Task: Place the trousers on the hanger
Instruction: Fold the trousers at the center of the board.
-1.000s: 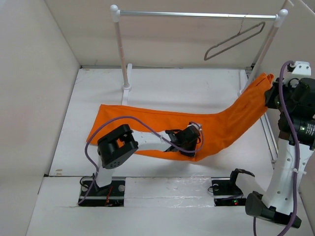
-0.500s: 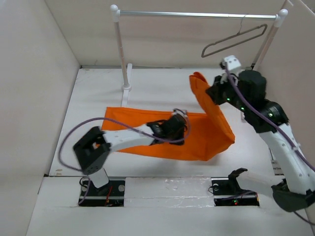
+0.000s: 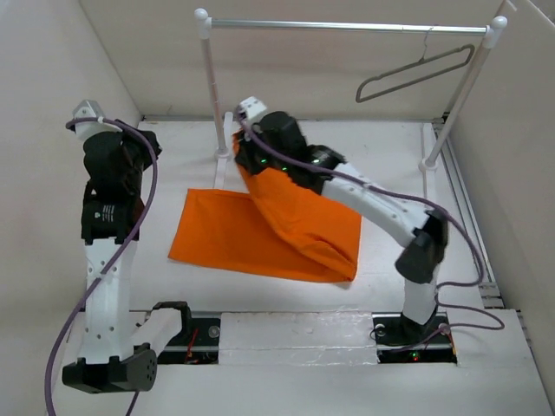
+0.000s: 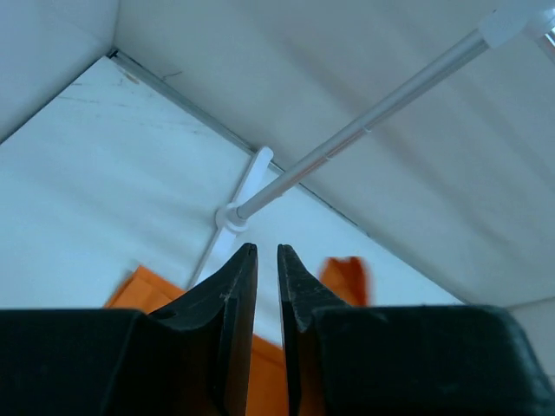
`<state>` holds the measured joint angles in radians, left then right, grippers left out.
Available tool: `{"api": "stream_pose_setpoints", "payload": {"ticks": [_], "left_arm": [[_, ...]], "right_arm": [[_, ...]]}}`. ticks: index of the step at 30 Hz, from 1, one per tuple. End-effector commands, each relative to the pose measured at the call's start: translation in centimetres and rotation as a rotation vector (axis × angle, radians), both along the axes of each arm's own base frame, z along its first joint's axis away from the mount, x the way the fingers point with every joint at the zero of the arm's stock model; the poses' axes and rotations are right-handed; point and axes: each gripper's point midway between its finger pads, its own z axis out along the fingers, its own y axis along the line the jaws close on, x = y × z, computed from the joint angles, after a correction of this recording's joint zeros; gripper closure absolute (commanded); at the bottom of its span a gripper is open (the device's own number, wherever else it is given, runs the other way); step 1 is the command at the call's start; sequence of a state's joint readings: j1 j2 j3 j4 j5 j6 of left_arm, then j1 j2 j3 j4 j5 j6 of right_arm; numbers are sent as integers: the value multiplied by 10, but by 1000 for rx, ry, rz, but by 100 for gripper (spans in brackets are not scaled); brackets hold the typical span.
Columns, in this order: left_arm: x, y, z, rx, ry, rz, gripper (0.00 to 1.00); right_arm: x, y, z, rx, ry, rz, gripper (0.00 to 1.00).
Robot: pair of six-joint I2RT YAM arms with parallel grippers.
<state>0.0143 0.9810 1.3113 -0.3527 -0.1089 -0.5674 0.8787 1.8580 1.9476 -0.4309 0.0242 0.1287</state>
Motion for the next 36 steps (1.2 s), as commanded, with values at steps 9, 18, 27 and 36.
{"api": "stream_pose_setpoints", "payload": {"ticks": [9,18,27,36], "left_arm": [[3,16,24,84,33,61,84],[21,-55,-117,-28,268,-274,70],[8,-114,-282,-172,617,-418,70],[-22,-40,-353,-367,783,-214,70]], "right_arm": [[-93,165,-86,93,165,460,23],[-104,0,-148,-76,223,275,87],[-131,-138,-233,-292,347,71,100],[-198,-167,-303,-423,466,60,100]]}}
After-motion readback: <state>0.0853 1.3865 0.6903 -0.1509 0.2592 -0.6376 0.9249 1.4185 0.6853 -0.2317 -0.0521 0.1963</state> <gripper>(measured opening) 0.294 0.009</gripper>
